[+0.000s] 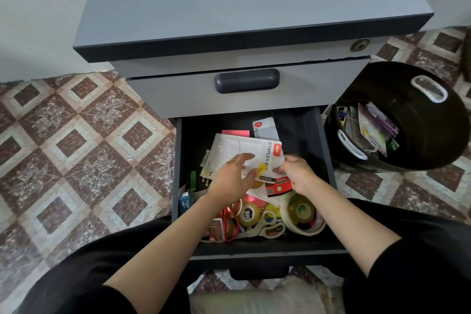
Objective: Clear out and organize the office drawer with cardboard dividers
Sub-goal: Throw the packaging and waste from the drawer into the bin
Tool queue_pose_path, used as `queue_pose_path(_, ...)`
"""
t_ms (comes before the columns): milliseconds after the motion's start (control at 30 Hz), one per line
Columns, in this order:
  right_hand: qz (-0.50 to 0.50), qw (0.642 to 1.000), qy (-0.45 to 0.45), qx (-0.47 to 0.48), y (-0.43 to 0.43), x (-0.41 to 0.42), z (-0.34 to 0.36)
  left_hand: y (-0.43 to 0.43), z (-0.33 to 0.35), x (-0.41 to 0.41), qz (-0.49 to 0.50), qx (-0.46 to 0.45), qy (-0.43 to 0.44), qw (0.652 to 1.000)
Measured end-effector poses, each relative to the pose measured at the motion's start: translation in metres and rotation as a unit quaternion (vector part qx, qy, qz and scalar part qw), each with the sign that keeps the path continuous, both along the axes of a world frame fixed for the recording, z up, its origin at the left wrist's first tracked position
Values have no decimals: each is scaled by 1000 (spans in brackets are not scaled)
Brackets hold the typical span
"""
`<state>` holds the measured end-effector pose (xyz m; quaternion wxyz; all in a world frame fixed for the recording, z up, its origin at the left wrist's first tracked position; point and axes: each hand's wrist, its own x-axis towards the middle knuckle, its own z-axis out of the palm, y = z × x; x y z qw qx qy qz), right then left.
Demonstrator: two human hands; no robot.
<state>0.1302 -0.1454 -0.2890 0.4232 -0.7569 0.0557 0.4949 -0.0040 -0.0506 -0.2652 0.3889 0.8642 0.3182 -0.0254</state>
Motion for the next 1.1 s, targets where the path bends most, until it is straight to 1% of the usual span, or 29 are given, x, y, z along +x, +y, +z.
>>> queue_pose_path(67,15,1000,-6,7,-3,2,8,3,5,-2,70,32,-35,996)
queue_pose_path(133,34,999,-10,16,-7,3,16,10,9,-7,162,66,-49,983)
queue_pose_path(200,34,999,-5,34,-12,3,24,17,13,-14,248,46,-32,967)
queue_pose_path(267,20,998,5,51,-16,2,30,23,18,-20,316,-26,-12,948)
queue_pose_path(300,11,998,12,61,-18,1,34,24,21,-23,354,-76,-17,932)
queue_pose_path(367,-6,996,28,80,-21,-2,41,20,27,-26,424,-183,-46,886)
queue_pose_path(400,-14,995,38,90,-23,-5,45,15,30,-28,453,-222,-61,861)
queue_pose_path(500,-38,989,60,131,-26,-13,55,-7,31,-31,528,-262,-102,802)
queue_pose_path(533,-45,986,64,145,-28,-15,60,-13,31,-32,544,-274,-109,786)
queue_pose_path(600,-59,981,71,169,-30,-18,67,-25,33,-28,553,-327,-110,758)
queue_pose_path(667,-63,978,76,184,-34,-20,73,-37,38,-26,525,-402,-121,740)
queue_pose_path(733,-58,977,80,191,-39,-22,77,-47,49,-24,476,-480,-179,715)
queue_pose_path(800,-15,977,91,192,-44,-25,82,-51,52,-22,442,-529,-234,686)
queue_pose_path(833,29,980,85,177,-47,-26,83,-52,54,-21,437,-535,-247,679)
queue_pose_path(867,86,983,71,149,-50,-28,86,-50,53,-20,443,-528,-245,682)
queue_pose_path(933,192,977,28,84,-53,-31,91,-50,54,-17,463,-493,-203,708)
queue_pose_path(1033,304,952,-24,19,-56,-37,101,-51,55,-17,438,-493,-160,735)
queue_pose_path(1100,385,919,-83,-21,-58,-37,110,-51,58,-19,419,-492,-165,745)
